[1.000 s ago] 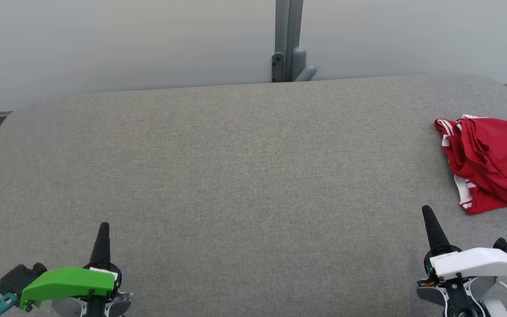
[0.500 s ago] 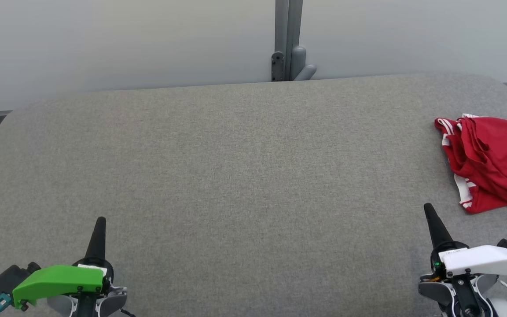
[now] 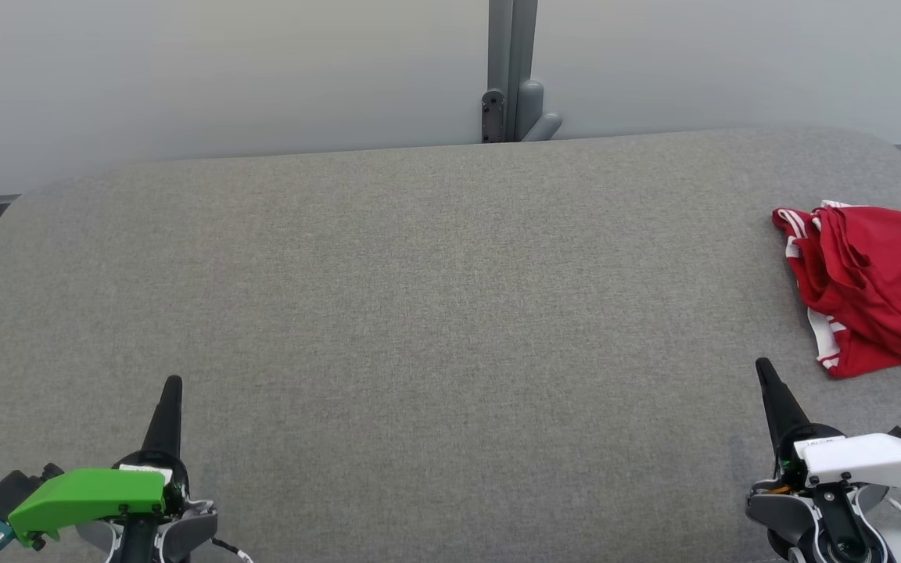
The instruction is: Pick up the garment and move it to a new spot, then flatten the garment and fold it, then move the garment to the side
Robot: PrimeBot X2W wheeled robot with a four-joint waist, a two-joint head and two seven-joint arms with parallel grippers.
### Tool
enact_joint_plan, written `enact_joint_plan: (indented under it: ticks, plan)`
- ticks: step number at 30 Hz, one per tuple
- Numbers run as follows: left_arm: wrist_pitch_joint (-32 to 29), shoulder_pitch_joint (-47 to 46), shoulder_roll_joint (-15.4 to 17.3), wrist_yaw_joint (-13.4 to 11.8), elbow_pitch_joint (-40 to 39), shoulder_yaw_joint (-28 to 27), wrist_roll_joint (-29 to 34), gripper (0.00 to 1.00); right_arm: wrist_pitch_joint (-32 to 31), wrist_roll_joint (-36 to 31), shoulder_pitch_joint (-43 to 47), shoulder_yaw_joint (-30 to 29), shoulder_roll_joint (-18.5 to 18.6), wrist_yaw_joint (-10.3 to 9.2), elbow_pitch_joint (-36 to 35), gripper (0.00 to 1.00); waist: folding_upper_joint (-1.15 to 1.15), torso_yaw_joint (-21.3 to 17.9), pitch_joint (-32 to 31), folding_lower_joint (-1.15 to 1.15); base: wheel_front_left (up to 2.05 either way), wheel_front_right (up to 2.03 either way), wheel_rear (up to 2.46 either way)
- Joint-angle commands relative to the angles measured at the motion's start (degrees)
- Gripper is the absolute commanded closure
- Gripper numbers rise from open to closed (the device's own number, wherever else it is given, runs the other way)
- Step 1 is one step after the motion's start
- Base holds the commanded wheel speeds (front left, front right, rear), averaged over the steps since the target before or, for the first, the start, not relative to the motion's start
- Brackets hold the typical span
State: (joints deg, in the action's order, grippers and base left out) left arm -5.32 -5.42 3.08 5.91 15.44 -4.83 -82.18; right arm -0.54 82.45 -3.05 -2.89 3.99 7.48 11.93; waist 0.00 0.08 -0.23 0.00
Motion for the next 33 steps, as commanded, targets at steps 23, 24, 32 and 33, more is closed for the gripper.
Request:
enact_joint_plan:
  ticks: [23, 24, 32, 33]
  plan:
    - [-2.9, -1.8, -0.2, 1.6, -0.7, -2.2, -9.1, 1.00, -2.6, 10.3, -1.2, -1.4, 0.1, 0.02, -0.1, 1.00, 0.00, -0.1, 0.3, 0.00, 0.00, 0.00, 0.00]
    - [-3.0, -1.8, -0.2, 1.7, -0.7, -2.3, -9.4, 1.00, -2.7, 10.7, -1.2, -1.4, 0.1, 0.02, -0.1, 1.00, 0.00, -0.1, 0.3, 0.00, 0.00, 0.00, 0.00]
    - [-3.2, -1.9, -0.2, 1.8, -0.7, -2.5, -10.1, 1.00, -3.0, 11.5, -1.2, -1.6, 0.0, 0.02, -0.1, 1.00, 0.00, -0.1, 0.4, 0.00, 0.00, 0.00, 0.00]
    - [-3.2, -1.9, -0.2, 1.8, -0.7, -2.5, -10.1, 1.00, -3.1, 11.5, -1.2, -1.6, 0.0, 0.02, -0.1, 1.00, 0.00, -0.1, 0.4, 0.00, 0.00, 0.00, 0.00]
